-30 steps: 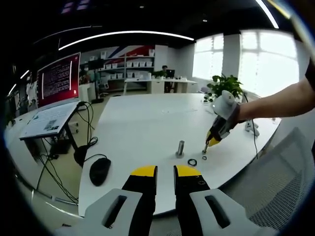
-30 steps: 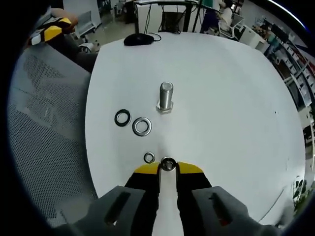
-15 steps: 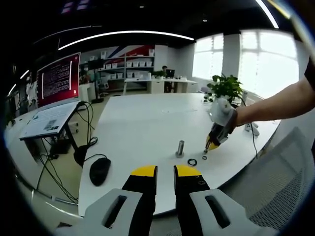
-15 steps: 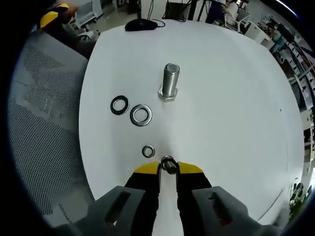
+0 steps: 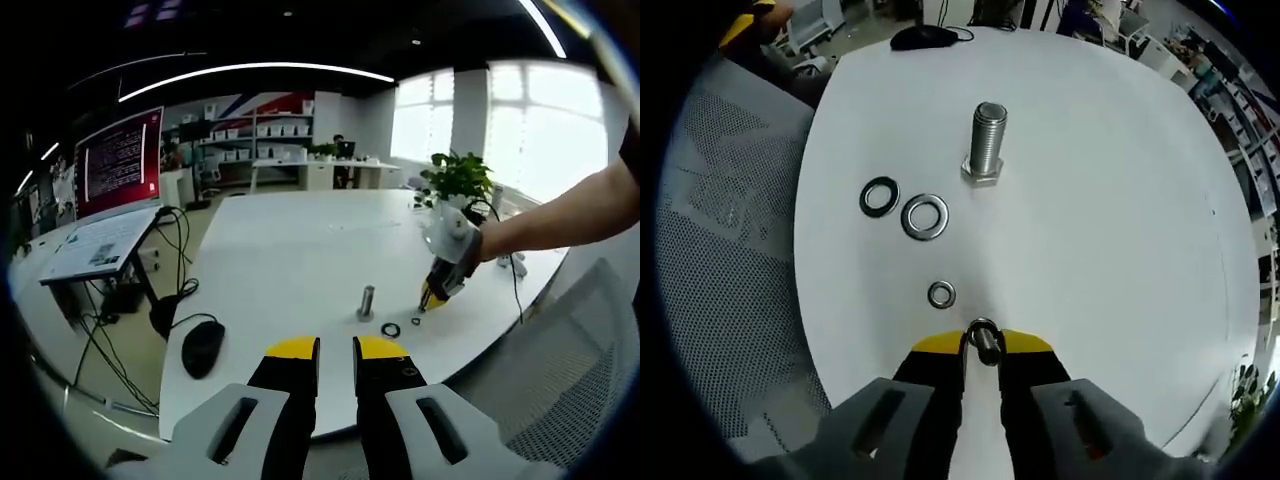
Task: Place the washer onto the threaded stud by aligning its center hole with the stud, sliding it down to the base, and recovering from edge contact or off-axis alignment until the washer reaches the visible bottom stop.
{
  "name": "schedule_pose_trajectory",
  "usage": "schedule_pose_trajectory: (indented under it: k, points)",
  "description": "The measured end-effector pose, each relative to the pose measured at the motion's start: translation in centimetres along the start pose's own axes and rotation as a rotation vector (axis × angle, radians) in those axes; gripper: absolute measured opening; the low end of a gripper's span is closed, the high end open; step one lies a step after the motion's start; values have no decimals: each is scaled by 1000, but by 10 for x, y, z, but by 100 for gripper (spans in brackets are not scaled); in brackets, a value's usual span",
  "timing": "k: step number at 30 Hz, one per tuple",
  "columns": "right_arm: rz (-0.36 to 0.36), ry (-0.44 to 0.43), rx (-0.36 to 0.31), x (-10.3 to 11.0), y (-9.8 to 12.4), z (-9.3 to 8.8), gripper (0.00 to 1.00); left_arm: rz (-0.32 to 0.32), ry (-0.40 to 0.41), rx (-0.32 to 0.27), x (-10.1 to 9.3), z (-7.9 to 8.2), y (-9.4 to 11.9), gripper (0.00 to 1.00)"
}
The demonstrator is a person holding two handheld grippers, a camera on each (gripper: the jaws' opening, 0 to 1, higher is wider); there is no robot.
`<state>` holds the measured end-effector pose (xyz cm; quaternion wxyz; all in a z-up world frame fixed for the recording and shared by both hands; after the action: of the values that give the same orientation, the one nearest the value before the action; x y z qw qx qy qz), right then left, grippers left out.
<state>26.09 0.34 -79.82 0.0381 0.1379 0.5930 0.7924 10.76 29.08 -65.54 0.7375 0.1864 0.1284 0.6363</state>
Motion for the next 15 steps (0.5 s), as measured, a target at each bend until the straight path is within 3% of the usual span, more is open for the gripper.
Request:
schedule_pose_trajectory:
  k: [5,10,11,13,15]
  points:
    - [5,23,1,1,0,-1,29,0,0,1,0,0,0,11]
    - [4,78,-25,3,9,2,31,-3,-1,0,0,0,0,11]
    - [5,102,-28,4,11,3,31,-3,-1,1,-1,0,0,11]
    - [-7,240,-18,5,17,10,29,-5,-3,2,0,0,0,11]
    - [-13,287,-1,8,21,14,29,-5,-2,1,0,0,0,11]
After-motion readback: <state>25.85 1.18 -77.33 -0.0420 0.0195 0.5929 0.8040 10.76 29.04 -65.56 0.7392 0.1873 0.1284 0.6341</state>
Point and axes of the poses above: the point that each gripper's makers call its tool centre point, and the gripper's own axes: y roughly backward along the fingers, x roughly to its left, z roughly out of its top, the point moved 6 cm from there along y, roughly backward along the fingers, and after that the axes turned 15 degrees about z, right-handed, at the moved point
